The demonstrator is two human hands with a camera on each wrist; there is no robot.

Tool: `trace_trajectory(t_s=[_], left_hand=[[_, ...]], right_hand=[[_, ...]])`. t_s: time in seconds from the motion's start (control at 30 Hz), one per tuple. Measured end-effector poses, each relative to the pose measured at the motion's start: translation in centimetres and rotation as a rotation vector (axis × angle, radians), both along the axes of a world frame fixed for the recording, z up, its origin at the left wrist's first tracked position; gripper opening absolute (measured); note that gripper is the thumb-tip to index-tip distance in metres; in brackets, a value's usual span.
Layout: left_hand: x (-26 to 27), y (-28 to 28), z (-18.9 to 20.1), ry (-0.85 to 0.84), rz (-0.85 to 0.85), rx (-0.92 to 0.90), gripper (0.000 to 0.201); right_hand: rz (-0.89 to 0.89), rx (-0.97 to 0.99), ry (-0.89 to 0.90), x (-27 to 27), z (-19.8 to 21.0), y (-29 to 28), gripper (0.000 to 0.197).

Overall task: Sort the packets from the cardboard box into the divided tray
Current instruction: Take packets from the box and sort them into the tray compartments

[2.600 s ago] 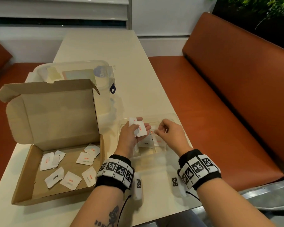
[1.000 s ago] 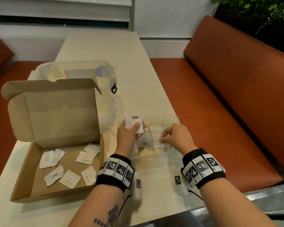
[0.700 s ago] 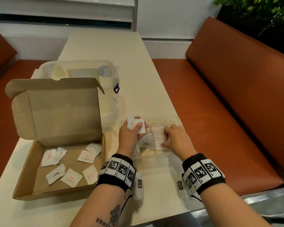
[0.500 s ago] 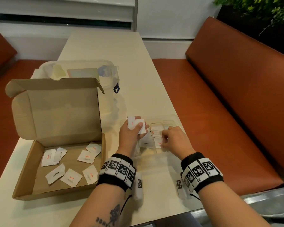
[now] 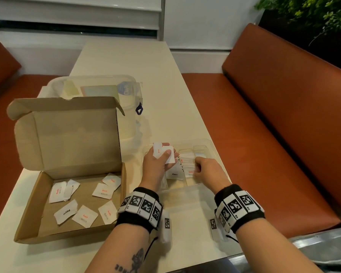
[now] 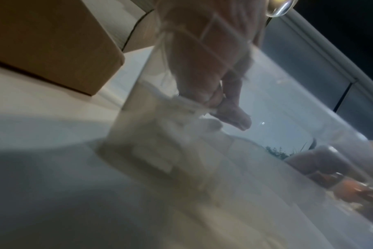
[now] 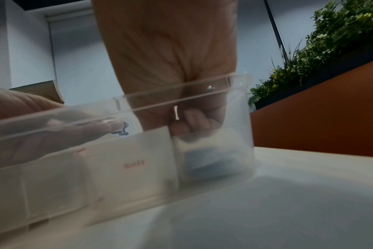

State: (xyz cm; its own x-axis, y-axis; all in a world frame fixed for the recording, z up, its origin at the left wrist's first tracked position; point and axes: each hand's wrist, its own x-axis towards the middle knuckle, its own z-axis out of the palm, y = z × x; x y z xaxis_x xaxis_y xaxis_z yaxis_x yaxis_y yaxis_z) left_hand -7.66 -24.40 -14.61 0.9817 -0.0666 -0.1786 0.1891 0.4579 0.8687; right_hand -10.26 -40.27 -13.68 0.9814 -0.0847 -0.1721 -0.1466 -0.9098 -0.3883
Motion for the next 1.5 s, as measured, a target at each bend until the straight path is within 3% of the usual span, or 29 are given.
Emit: trace_trajectory(t_s=[0.23,0.3,0.4,0.6,0.7,0.87,1.17,1.23,1.37,1.5], left_hand=[[-0.1,0.0,0.1,-0.004,-0.016,-0.001,0.015],[-0.1,0.0,0.2,0.004,-0.013,-0.006,0.015],[-0.3,-0.1,0.4,0.021,-0.017,-0.021,0.016],[-0.6,-0.3,0.7,0.055,-0.082,0.016,0.02],[-0.6,-0.3,0.8,0.059,-0.062,-0.001,0.026],[-0.5,0.0,0.8,0.01,-0.013,0.009,0.024],[-0.2,0.1,0.5,-0.001,-0.026,0.103,0.017],[-0.2,0.1,0.4,-0.004,-0.035,0.106,0.019],[-0.2,0.1,0.5,-0.01,-0.018,0.092,0.02],[-0.2,0.0,0.4,0.006,-0.014,0.063,0.018]], right_hand=[[-0.001,0.005,0.005,0.0,0.2,-0.2,0.029],[-0.04,0.064,-0.107,0.2,0.5,-0.1,0.022],[-0.083,0.242,-0.292,0.4,1.2,1.0,0.016],[-0.204,0.748,-0.134,1.0,2.0,4.0,0.014],[-0.247,0.882,-0.144,1.2,2.3,4.1,0.009],[-0.217,0.804,-0.181,1.5,2.8,2.9,0.004],[0.066,0.259,-0.1,2.5,4.2,1.6,0.01],[0.054,0.285,-0.135,2.6,4.2,1.8,0.009],[-0.079,0.554,-0.148,2.2,3.8,2.2,0.012],[-0.077,0.608,-0.145,2.2,3.7,2.4,0.004]])
